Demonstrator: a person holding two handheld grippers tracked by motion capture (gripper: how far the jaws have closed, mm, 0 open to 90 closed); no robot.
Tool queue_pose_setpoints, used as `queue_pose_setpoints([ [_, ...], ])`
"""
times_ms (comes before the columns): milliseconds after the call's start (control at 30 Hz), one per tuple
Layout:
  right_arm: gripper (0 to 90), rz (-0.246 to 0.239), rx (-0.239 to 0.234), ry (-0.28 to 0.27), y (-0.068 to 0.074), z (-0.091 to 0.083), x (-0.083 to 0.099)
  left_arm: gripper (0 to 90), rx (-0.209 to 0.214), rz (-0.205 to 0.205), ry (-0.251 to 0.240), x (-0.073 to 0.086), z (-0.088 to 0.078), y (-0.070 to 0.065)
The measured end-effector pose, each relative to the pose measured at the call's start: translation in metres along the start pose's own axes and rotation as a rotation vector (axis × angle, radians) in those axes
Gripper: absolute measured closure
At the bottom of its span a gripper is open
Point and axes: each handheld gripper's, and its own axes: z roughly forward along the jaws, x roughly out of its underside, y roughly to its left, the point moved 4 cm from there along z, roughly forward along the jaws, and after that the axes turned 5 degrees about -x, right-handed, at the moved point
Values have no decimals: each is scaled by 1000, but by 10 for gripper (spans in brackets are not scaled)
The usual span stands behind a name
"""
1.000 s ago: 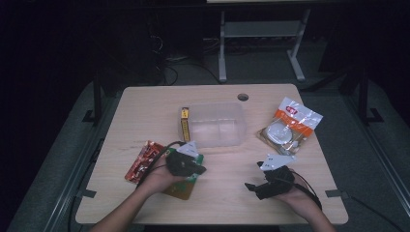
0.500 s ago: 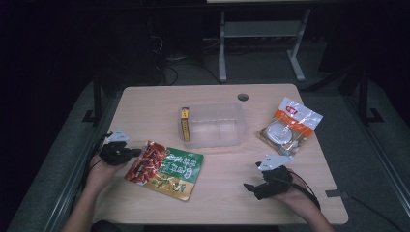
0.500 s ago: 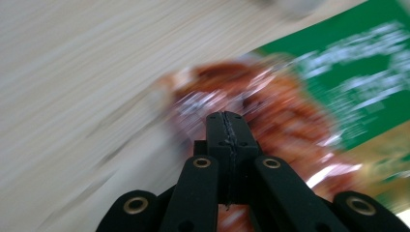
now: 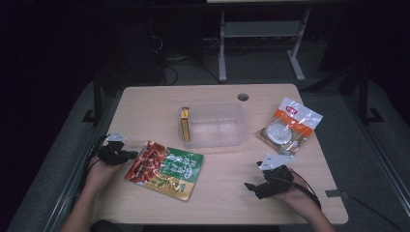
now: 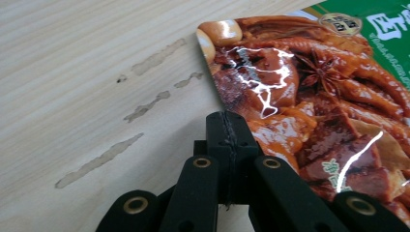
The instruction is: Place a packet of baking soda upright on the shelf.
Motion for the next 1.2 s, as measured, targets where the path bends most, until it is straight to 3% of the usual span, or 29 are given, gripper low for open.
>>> queue_pose_setpoints([
  [67, 137, -1, 0, 2, 0, 0, 0, 900, 0, -3, 0, 0, 0, -1],
  [167, 137, 0, 1, 5, 0, 0, 0, 900, 34, -26, -6, 0, 1, -5],
  [333, 137, -4, 1, 9, 0, 1, 0, 900, 106, -6, -4, -4, 5, -21],
  [667, 137, -2, 1, 8, 0, 1, 0, 900, 222, 72, 23, -13, 12, -67],
  [1200, 137, -1, -5, 16, 0, 2, 1, 899, 355, 223, 44, -22, 20, -130],
])
